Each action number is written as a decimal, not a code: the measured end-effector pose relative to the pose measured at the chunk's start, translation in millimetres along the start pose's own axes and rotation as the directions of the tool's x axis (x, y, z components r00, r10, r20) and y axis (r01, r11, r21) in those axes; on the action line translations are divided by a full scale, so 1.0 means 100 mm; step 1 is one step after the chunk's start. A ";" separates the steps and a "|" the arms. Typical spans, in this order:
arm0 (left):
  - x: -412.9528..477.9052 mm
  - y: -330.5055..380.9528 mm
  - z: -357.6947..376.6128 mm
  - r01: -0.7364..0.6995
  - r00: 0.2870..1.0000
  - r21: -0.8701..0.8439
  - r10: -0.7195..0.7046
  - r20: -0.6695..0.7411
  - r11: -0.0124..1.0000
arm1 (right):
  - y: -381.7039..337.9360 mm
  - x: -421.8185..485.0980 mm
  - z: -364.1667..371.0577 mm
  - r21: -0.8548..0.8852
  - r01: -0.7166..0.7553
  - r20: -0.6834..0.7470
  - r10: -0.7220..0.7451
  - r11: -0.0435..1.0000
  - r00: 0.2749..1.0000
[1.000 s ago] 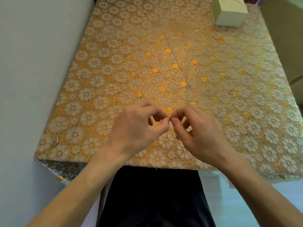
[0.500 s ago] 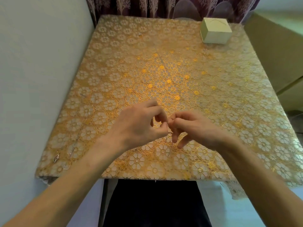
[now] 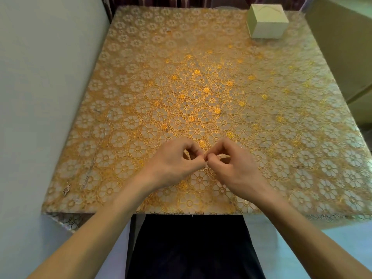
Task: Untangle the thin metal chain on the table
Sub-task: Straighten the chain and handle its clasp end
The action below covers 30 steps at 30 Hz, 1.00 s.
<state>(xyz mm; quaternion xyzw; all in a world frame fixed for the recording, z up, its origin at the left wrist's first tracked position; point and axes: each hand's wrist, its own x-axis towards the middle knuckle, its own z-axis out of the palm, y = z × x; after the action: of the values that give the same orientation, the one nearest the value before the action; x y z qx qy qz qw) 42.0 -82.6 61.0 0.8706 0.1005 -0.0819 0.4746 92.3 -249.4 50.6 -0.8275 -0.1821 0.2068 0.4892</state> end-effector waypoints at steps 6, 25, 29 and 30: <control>0.00 -0.03 0.03 -0.004 0.998 -0.051 0.007 0.062 0.999 | 0.06 0.00 0.03 0.257 -0.201 0.017 0.204 0.945 0.979; 0.11 -0.03 -0.03 -0.157 0.987 0.151 0.152 0.050 0.976 | -0.08 0.05 -0.21 0.122 -0.043 0.200 0.018 0.992 0.980; 0.14 0.06 -0.10 -0.251 0.968 0.422 0.222 0.117 0.871 | -0.14 0.07 -0.34 -0.022 -0.036 0.361 0.041 0.999 0.932; 0.14 0.07 -0.10 -0.286 0.958 0.484 0.263 0.115 0.827 | -0.15 0.08 -0.35 -0.077 -0.039 0.392 0.066 0.996 0.918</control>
<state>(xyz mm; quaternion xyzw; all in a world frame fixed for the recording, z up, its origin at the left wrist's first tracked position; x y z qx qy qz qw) 57.9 -76.4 68.6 0.9664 -0.0603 -0.0547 0.2439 115.6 -263.8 78.0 -0.7896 -0.2611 0.3759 0.4088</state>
